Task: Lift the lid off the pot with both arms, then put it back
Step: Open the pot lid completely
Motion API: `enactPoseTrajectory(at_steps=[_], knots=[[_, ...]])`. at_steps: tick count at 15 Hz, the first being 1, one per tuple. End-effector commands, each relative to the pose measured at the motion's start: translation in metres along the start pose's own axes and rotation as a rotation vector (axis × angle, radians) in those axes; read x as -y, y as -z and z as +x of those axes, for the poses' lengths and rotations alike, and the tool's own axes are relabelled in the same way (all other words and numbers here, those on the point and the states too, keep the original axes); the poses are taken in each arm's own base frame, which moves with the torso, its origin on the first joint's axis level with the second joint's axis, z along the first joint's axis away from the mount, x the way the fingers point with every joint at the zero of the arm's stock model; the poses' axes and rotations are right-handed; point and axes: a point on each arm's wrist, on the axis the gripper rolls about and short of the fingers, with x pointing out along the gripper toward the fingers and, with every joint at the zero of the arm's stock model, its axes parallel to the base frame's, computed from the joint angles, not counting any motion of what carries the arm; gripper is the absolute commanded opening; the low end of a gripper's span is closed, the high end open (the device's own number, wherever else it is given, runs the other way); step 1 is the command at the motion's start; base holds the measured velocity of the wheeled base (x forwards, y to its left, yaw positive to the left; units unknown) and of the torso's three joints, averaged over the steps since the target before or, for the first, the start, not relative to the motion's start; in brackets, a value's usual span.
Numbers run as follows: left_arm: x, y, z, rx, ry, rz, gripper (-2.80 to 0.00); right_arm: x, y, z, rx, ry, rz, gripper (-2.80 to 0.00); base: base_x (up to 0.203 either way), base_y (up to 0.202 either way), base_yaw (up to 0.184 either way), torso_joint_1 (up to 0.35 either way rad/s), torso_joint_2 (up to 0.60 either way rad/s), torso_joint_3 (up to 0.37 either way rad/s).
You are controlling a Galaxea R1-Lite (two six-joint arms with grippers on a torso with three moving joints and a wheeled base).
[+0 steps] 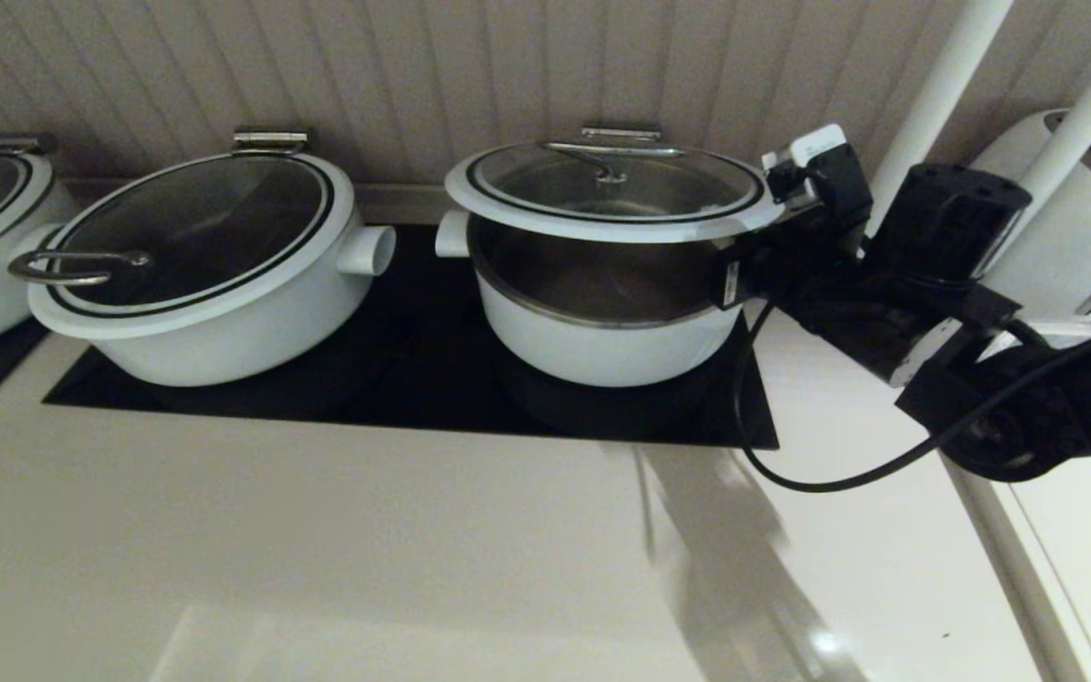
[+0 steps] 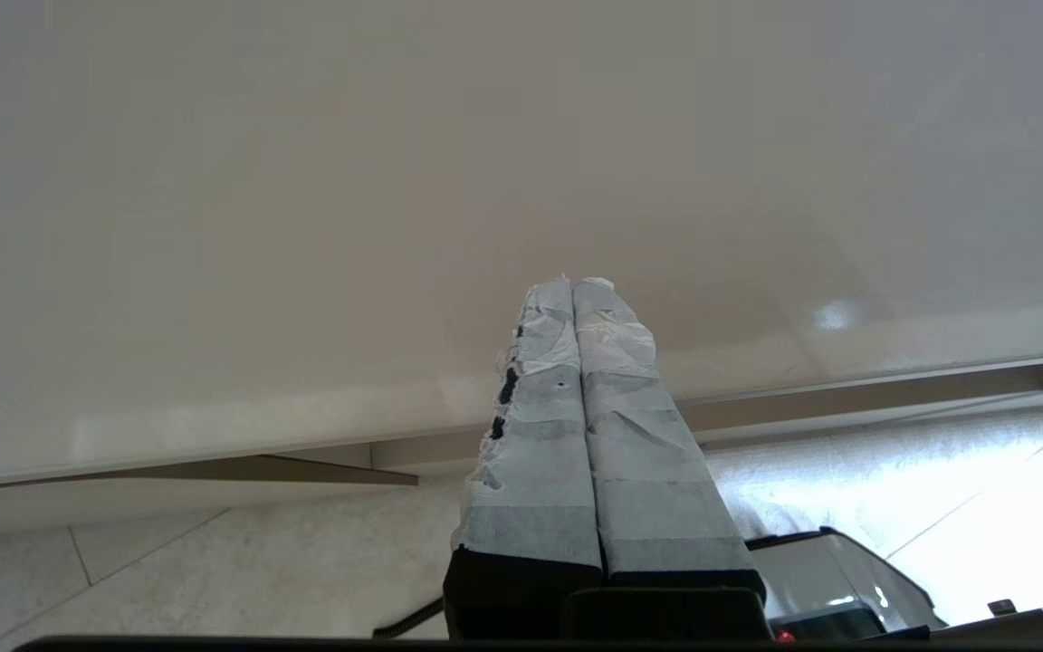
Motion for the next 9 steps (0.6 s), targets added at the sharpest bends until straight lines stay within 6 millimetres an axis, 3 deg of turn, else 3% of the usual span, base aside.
enactPoseTrajectory(at_steps=[1,9], knots=[[0.0,-0.0001,0.0005,-0.006,0.0,0.0,-2.8,0.0001,-0.0006,0.0003,0.006,0.002,-0.002,-2.8,0.0,0.0,0.0,0.0,0.0,0.0],[0.0001,-0.0002,0.0006,-0.008,-0.08,-0.024,-2.8,-0.0001,0.0,0.0006,0.005,0.001,-0.002,-2.8,0.0,0.0,0.0,0.0,0.0,0.0]])
